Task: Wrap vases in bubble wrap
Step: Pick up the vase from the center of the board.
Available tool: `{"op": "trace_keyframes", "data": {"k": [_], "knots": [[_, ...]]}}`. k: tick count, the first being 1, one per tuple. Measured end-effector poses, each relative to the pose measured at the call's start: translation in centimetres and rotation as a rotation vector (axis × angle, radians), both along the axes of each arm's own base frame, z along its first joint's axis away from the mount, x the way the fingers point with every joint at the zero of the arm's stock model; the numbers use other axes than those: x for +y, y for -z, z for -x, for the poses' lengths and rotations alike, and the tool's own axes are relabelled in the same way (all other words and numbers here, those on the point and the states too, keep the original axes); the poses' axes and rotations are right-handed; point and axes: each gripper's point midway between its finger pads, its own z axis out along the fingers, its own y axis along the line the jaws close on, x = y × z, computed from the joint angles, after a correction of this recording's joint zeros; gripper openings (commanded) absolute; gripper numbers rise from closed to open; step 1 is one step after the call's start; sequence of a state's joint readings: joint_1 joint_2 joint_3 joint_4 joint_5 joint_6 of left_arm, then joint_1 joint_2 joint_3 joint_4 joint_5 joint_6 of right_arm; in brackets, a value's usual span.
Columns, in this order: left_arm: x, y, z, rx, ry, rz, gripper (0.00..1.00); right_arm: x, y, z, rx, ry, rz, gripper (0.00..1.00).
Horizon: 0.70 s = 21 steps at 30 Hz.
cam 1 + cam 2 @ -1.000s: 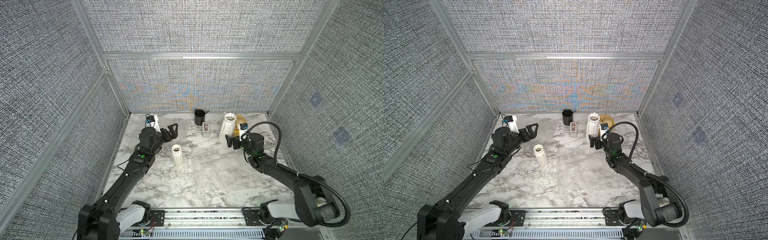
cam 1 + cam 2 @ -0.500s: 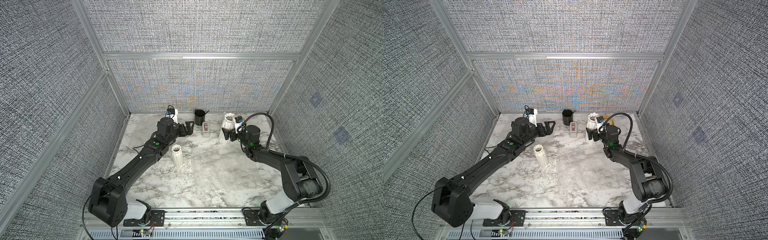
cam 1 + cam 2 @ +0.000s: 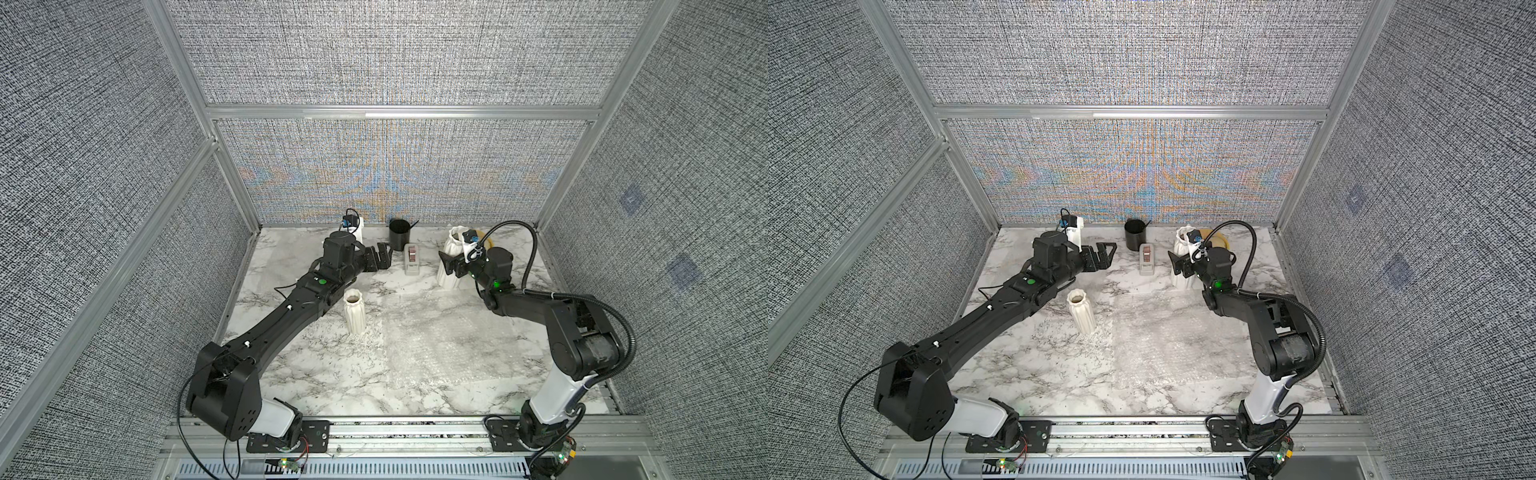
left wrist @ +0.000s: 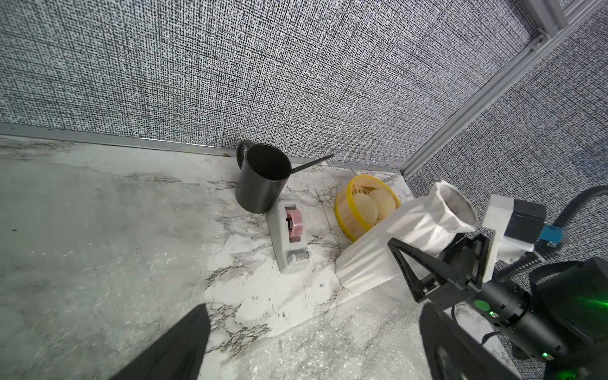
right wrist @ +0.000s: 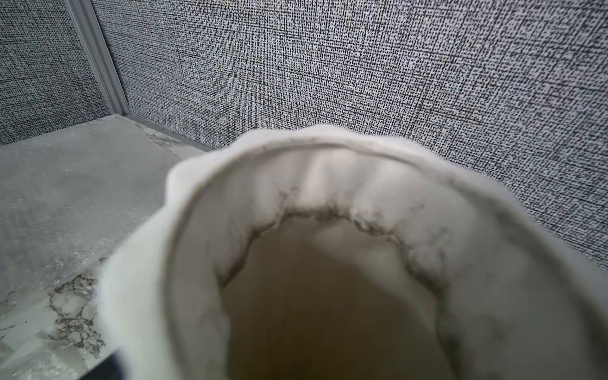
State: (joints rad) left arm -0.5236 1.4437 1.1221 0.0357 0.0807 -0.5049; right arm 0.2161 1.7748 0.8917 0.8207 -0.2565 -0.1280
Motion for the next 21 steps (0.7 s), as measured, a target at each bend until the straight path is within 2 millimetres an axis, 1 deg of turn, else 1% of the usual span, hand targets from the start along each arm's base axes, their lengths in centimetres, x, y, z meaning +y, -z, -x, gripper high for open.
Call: {"op": "trace_keyframes", "data": {"k": [2, 5, 8, 10, 12, 14, 16, 19, 21], "knots": [[0.0, 0.1, -0.1, 0.003, 0.000, -0.003, 0.99, 0.0, -0.2, -0.3, -0.006, -0.003, -0.002, 0.79], [-0.1, 0.3, -0.1, 0.007, -0.001, -0.009, 0.99, 0.4, -0.4, -0.2, -0.009, -0.020, -0.004, 0.67], [-0.1, 0.3, -0.3, 0.007, 0.000, -0.010, 0.99, 0.5, -0.6, 0.0, -0.009, -0.031, -0.006, 0.58], [-0.2, 0.1, -0.3, 0.003, 0.001, -0.011, 0.99, 0.5, -1.0, 0.2, -0.006, -0.033, -0.007, 0.53], [-0.3, -0.2, -0.3, -0.005, 0.004, -0.011, 0.99, 0.5, -1.9, 0.4, -0.008, -0.037, -0.009, 0.49], [-0.3, -0.6, -0.4, -0.014, 0.007, -0.012, 0.99, 0.5, -3.7, 0.6, -0.015, -0.038, -0.024, 0.46], [-0.4, -1.0, -0.3, -0.021, 0.008, -0.010, 0.99, 0.6, -6.8, 0.9, -0.039, -0.041, -0.049, 0.44], [-0.1, -1.7, 0.1, -0.025, 0.008, -0.007, 0.99, 0.8, -11.3, 1.5, -0.067, -0.039, -0.098, 0.38], [0.2, -2.4, 0.7, -0.035, 0.008, 0.000, 0.99, 1.1, -13.2, 2.1, -0.052, -0.037, -0.124, 0.35]]}}
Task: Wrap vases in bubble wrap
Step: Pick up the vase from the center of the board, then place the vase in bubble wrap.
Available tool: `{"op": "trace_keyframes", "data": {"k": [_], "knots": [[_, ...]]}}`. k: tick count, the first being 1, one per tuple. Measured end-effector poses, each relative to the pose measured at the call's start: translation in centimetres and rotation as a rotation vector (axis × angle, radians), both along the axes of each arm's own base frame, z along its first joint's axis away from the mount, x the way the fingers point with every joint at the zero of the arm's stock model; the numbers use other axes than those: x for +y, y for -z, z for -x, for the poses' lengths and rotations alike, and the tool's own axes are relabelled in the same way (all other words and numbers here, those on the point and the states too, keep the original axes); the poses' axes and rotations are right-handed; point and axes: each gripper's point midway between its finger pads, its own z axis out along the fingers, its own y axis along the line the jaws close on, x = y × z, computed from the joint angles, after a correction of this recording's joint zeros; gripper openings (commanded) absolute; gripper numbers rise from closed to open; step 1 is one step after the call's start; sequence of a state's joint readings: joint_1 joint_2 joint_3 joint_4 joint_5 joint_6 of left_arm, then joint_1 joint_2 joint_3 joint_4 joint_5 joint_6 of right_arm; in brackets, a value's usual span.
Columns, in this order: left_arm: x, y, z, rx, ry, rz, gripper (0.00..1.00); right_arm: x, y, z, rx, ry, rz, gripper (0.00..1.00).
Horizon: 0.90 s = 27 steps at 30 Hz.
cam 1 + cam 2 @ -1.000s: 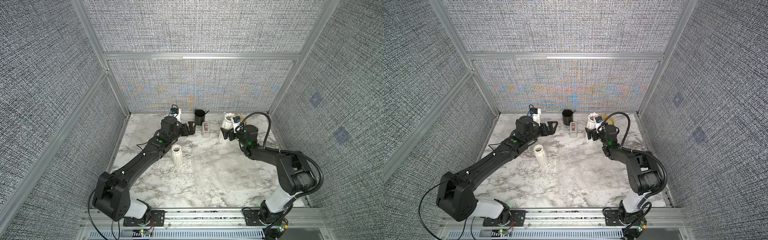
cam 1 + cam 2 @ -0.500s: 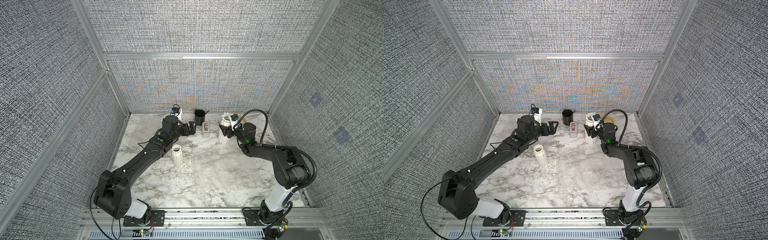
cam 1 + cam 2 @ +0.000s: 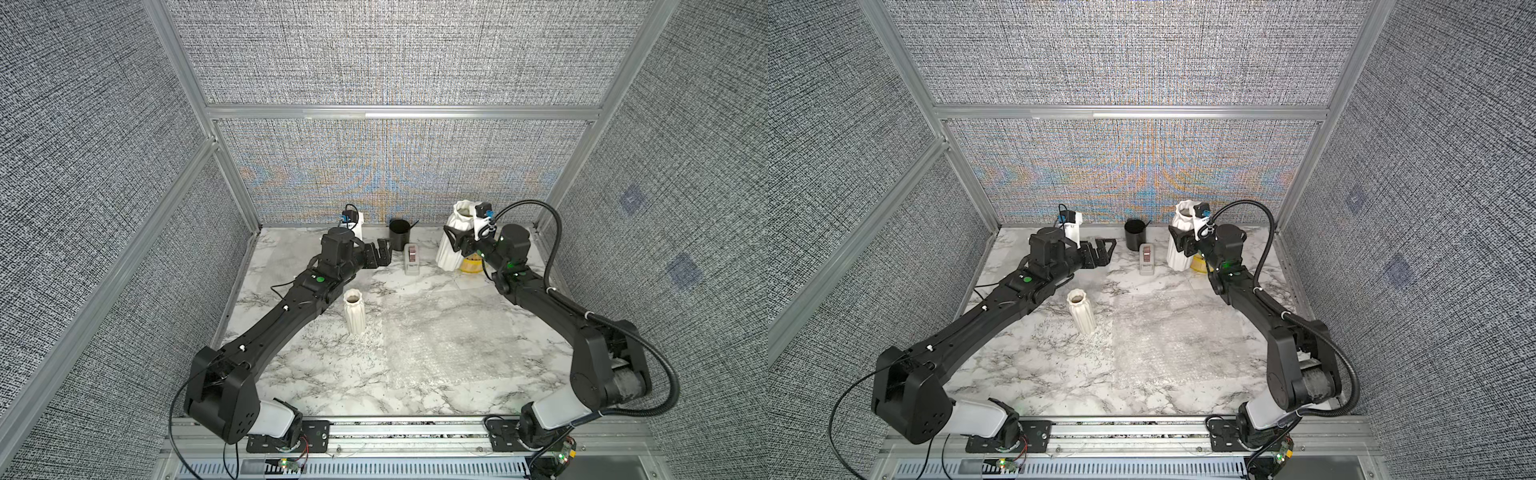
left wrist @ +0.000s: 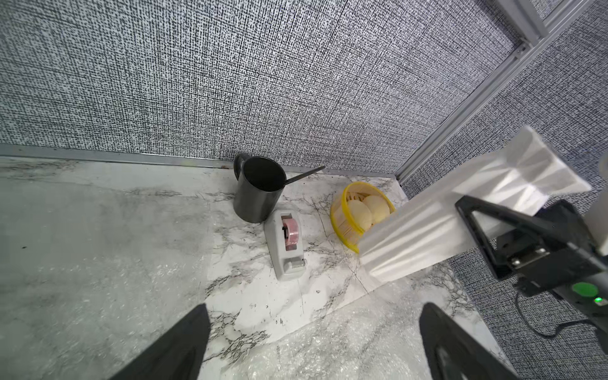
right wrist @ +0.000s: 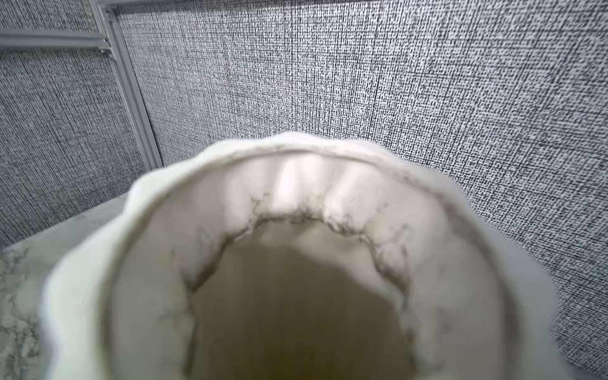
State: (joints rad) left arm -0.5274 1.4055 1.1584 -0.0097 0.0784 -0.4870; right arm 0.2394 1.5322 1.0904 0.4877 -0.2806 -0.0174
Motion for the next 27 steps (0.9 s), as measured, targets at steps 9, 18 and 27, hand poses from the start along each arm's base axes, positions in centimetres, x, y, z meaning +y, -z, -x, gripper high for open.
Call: {"op": "trace_keyframes", "data": {"k": [9, 18, 27], "knots": [[3.6, -1.0, 6.0, 0.030, -0.022, 0.019, 0.99, 4.3, 0.3, 6.7, 0.374, -0.073, -0.048, 0.33], [7.4, 1.2, 12.0, 0.136, -0.053, 0.002, 0.99, 8.1, 8.0, 14.2, 0.852, -0.068, 0.015, 0.28], [9.8, 5.4, 16.1, 0.257, -0.073, -0.033, 0.99, 11.2, 16.0, 16.3, 1.148, -0.035, 0.148, 0.28]]}}
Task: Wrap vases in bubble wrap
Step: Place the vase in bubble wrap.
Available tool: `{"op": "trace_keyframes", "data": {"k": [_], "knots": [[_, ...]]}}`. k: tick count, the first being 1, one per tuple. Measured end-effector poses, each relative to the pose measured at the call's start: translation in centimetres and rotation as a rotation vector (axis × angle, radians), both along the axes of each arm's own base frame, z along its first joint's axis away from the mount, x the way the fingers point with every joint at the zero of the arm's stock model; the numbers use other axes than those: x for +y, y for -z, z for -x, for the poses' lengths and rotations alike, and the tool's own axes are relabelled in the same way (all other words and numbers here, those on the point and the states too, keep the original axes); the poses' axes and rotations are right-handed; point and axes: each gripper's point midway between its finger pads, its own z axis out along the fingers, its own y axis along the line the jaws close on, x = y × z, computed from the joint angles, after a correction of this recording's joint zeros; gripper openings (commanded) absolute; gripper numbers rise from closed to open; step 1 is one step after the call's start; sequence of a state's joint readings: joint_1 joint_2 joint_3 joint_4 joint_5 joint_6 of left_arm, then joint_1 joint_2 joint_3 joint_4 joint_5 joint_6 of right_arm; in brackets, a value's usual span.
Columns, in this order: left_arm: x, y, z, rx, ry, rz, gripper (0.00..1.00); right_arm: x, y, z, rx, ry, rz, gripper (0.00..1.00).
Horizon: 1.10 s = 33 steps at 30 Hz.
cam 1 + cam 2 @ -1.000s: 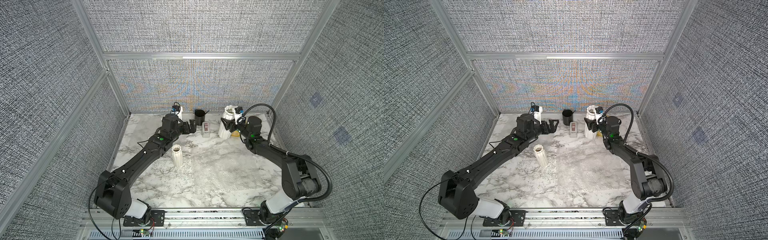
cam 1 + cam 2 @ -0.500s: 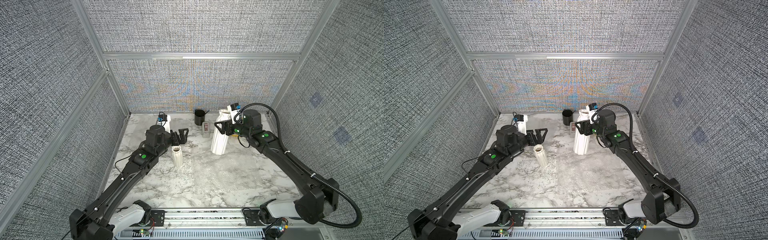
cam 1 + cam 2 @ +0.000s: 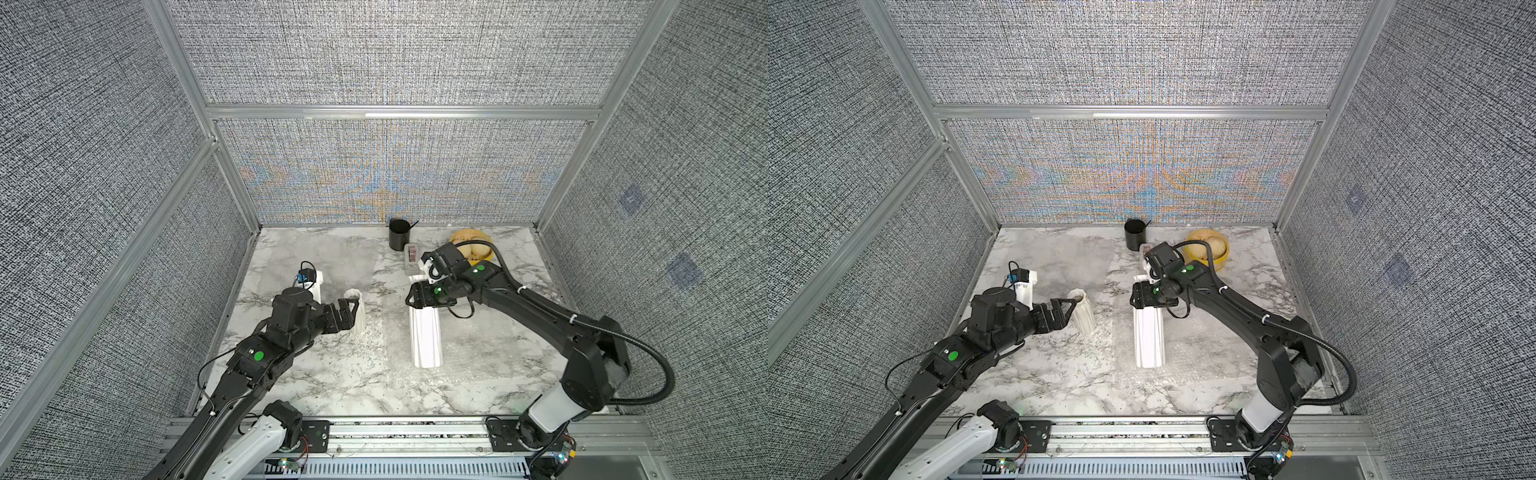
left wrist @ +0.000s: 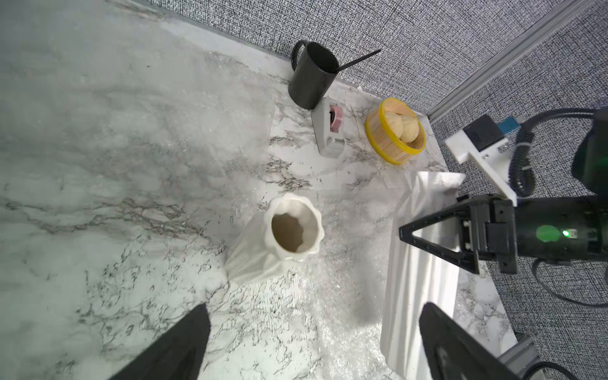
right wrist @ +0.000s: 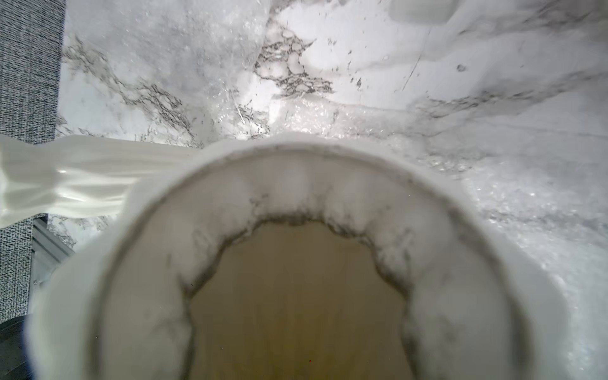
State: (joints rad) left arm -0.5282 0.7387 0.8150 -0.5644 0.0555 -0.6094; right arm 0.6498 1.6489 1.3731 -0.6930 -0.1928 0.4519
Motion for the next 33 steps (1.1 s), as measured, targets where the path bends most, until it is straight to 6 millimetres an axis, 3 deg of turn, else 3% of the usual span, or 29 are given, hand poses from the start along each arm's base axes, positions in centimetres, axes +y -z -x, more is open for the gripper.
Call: {"op": "trace_keyframes", "data": {"k": [13, 23, 33], "knots": [[0.9, 3.9, 2.3, 0.104, -0.018, 0.010, 1.00, 2.0, 6.7, -0.4, 0.175, 0.002, 0.057, 0.33], [1.0, 5.4, 2.8, 0.154, -0.030, 0.020, 0.99, 2.7, 11.4, -1.0, 0.283, 0.044, 0.078, 0.58], [1.3, 6.1, 3.3, 0.188, -0.037, 0.018, 0.99, 2.9, 11.9, -1.4, 0.289, 0.059, 0.063, 0.88]]}}
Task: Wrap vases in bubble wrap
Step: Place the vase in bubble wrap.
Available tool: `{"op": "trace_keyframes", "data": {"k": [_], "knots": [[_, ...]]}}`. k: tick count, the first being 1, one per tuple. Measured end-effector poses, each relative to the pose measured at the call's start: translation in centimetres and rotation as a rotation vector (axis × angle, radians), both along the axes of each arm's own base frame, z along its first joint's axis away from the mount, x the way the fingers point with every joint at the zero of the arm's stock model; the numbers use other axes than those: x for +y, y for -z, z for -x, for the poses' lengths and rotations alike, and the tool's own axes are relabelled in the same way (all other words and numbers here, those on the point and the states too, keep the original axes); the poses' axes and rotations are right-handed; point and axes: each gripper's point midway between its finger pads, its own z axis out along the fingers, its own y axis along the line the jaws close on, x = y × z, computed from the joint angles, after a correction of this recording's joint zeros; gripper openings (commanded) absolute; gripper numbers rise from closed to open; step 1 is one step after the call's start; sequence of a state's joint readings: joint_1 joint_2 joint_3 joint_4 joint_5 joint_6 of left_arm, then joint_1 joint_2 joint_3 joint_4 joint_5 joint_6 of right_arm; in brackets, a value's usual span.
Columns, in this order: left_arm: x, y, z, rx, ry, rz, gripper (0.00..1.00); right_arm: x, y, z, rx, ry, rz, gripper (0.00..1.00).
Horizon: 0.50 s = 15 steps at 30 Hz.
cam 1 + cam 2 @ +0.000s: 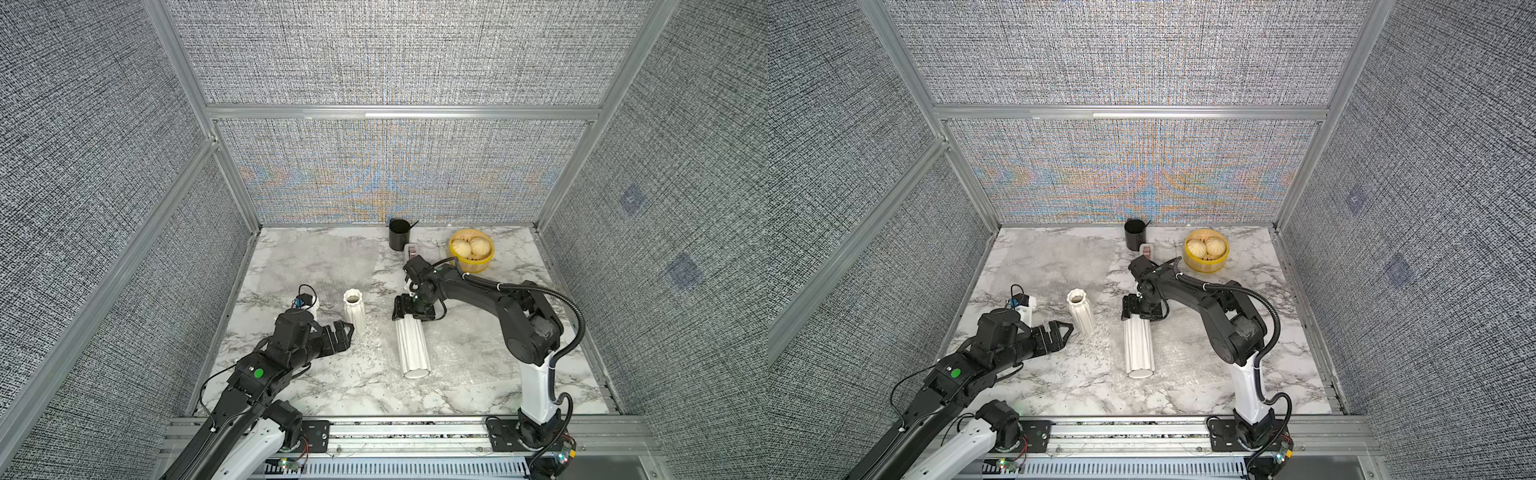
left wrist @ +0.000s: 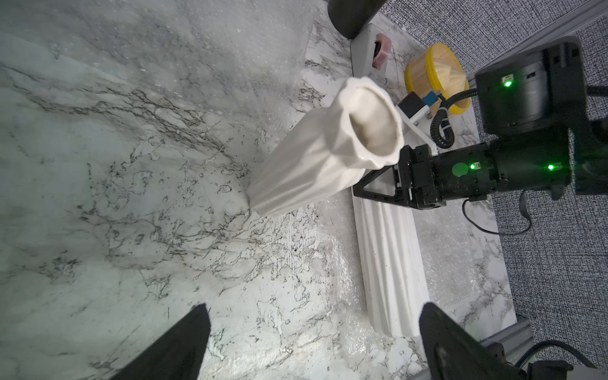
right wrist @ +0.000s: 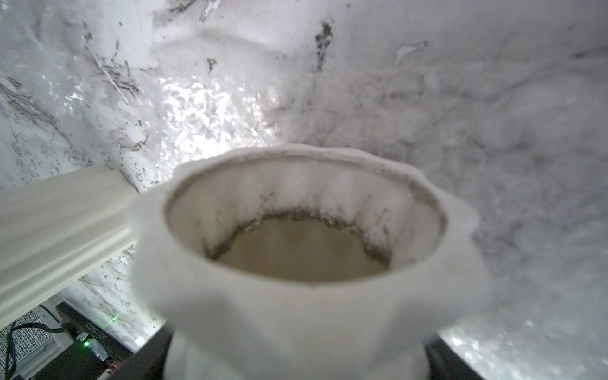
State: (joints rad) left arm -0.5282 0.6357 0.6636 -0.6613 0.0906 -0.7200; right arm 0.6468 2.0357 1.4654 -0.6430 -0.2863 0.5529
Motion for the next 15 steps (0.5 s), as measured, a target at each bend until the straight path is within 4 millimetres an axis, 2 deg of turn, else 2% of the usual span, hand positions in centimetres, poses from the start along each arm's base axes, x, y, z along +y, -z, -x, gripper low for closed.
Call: {"op": "trace_keyframes", "data": {"k": [4, 9, 15], "knots": [[-0.2, -0.1, 0.4, 0.010, 0.012, 0.012, 0.99, -0.2, -0.5, -0.7, -0.046, 0.007, 0.011, 0.99], [-0.4, -0.5, 0.9, 0.005, 0.032, 0.032, 0.99, -0.8, -2.5, -0.9, -0.095, 0.008, 0.003, 0.99], [-0.1, 0.3, 1.4, 0.022, 0.033, 0.027, 0.99, -0.6, -6.9, 1.1, -0.208, -0.047, 0.031, 0.99]]}}
